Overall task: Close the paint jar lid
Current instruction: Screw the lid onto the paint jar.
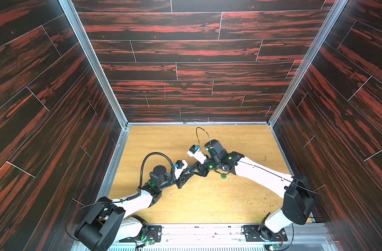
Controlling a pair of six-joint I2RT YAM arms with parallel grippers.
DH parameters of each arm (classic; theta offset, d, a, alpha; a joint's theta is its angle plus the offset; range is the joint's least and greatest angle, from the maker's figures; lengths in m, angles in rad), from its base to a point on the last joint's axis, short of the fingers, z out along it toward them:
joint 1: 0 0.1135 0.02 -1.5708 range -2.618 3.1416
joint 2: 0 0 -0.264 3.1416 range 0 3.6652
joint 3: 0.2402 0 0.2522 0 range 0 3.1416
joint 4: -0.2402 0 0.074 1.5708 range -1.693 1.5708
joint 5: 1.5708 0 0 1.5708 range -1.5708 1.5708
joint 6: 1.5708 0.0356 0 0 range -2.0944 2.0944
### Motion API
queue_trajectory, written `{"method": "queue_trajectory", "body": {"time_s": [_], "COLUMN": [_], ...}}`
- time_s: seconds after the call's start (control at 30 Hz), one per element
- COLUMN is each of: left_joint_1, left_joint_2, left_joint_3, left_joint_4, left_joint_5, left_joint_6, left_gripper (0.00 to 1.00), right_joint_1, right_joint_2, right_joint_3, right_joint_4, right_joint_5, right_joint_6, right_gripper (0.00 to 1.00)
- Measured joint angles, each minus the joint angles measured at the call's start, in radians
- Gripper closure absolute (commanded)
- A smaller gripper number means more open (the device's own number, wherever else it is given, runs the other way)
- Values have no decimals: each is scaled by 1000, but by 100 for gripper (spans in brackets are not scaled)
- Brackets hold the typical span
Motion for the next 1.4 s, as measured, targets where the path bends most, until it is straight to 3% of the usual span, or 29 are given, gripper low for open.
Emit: {"method": "queue_trajectory", "body": {"time_s": [0.37, 0.57, 0.73, 0.8, 1.0, 1.23, 1.4], "left_joint_1": [-3, -11, -16, -16, -17, -15, -16], "left_joint_2": [20, 58, 60, 61, 61, 60, 60], "left_joint_3": [0, 0, 0, 0, 0, -3, -11], "left_joint_4": [104, 119, 131, 137, 141, 168, 151], "left_joint_5": [-177, -248, -273, -278, -280, -280, -213], "left_joint_6": [-24, -48, -48, -48, -47, -39, -28], "left_gripper": [100, 100, 100, 100, 100, 100, 100], "right_joint_1": [152, 182, 187, 187, 187, 184, 165], "right_joint_2": [105, 196, 209, 209, 208, 147, -2], "right_joint_3": [220, 323, 347, 352, 353, 346, 296], "right_joint_4": [-139, -220, -237, -241, -241, -290, -274], "right_joint_5": [461, 574, 599, 600, 602, 611, 631], "right_joint_6": [518, 678, 719, 722, 710, 630, 513], "right_gripper": [97, 95, 94, 88, 49, 31, 9]}}
